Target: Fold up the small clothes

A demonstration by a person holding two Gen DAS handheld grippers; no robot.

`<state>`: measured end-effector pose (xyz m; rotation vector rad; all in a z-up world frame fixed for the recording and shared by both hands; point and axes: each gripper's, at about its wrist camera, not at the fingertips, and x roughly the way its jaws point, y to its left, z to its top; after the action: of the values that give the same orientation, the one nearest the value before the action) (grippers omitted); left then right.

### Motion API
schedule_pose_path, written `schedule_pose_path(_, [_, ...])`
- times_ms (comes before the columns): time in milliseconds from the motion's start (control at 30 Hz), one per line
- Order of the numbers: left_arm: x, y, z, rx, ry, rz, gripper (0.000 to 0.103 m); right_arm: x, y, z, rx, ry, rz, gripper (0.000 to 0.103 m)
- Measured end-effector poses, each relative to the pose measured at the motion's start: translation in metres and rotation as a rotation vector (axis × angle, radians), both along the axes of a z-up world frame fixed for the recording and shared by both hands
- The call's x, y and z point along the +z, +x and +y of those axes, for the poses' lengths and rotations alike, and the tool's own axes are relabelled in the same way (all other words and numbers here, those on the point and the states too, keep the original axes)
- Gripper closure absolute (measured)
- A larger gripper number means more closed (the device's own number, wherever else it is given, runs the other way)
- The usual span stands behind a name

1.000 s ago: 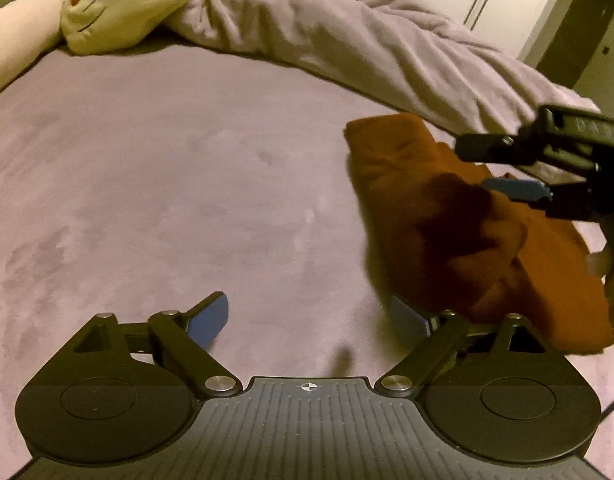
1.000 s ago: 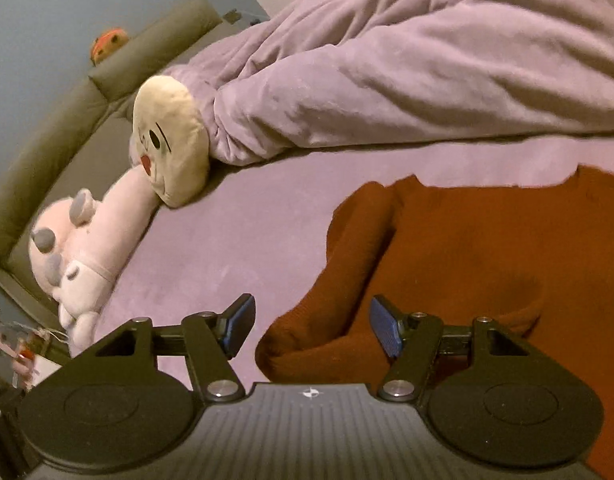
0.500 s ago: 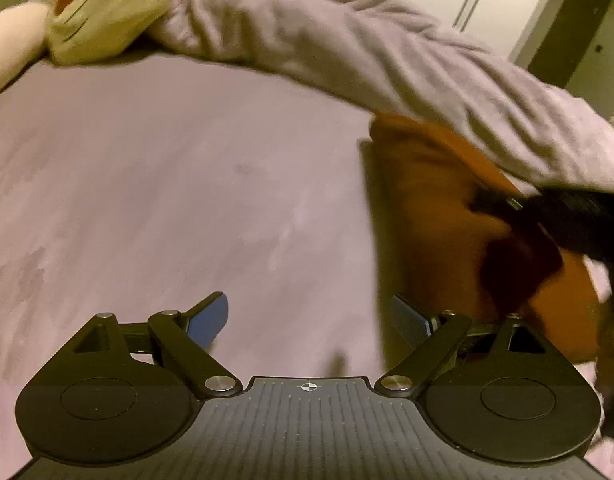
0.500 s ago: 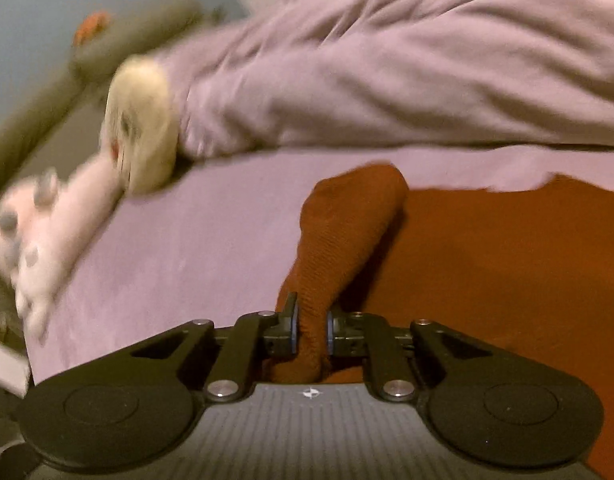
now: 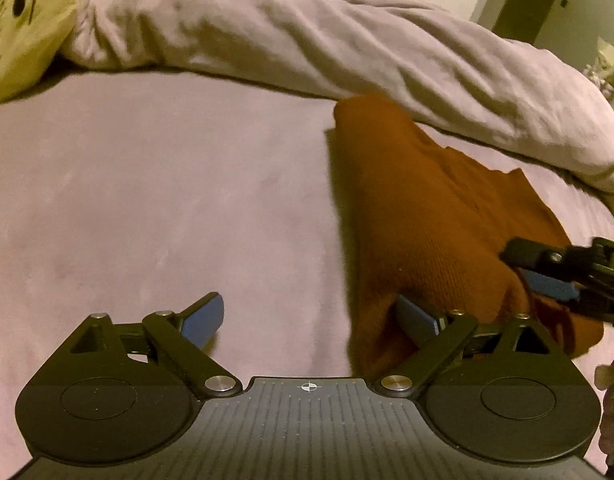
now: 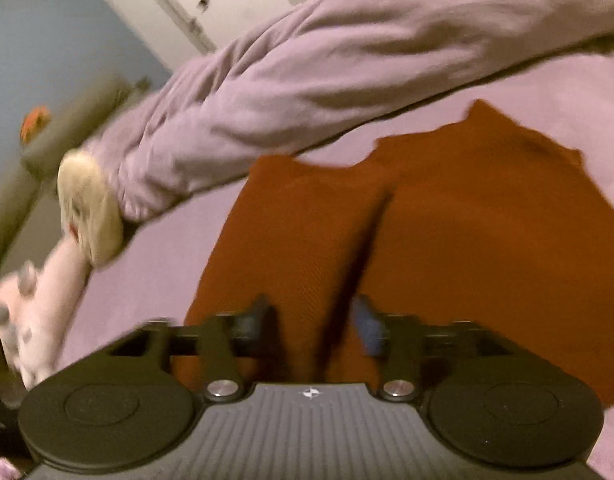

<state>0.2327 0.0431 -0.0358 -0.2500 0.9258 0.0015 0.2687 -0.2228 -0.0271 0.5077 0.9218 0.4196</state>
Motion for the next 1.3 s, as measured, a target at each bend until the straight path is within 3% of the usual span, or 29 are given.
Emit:
schedule_pose_path(167, [-0.001,0.0,-0.001,0.005,0.001,0.003,0.006,-0.027,0.009,-0.025,-0.006,0.253,0.144,0.04])
schedule_pose_path(533, [0.0,0.001,-0.001,0.012,0.0,0.004,0.006,-0.045,0.043,0.004,0.054,0.388,0.265,0.04])
schedule_pose_path(733, [-0.001,0.001,0.0,0.02,0.005,0.009,0.006,-0.054,0.047,0.004,0.015,0.441,0.298,0.071])
schedule_pose_path(767, [-0.001,0.001,0.001,0.021,0.006,0.01,0.006,-0.051,0.046,0.006,0.014,0.417,0.283,0.079])
schedule_pose_path(867, [0.004,-0.002,0.003,0.03,0.016,0.015,0.006,-0.025,0.041,0.018,0.034,0.26,0.16,0.085])
schedule_pose_path(1167, [0.015,-0.019,-0.01,-0.026,0.047,-0.011,0.006,0.072,0.016,0.039,0.133,-0.283,-0.292,0.087])
schedule_pose_path(1300, [0.006,-0.019,-0.031,-0.075,0.057,0.012,0.006,0.084,0.006,0.026,0.124,-0.5,-0.418,0.087])
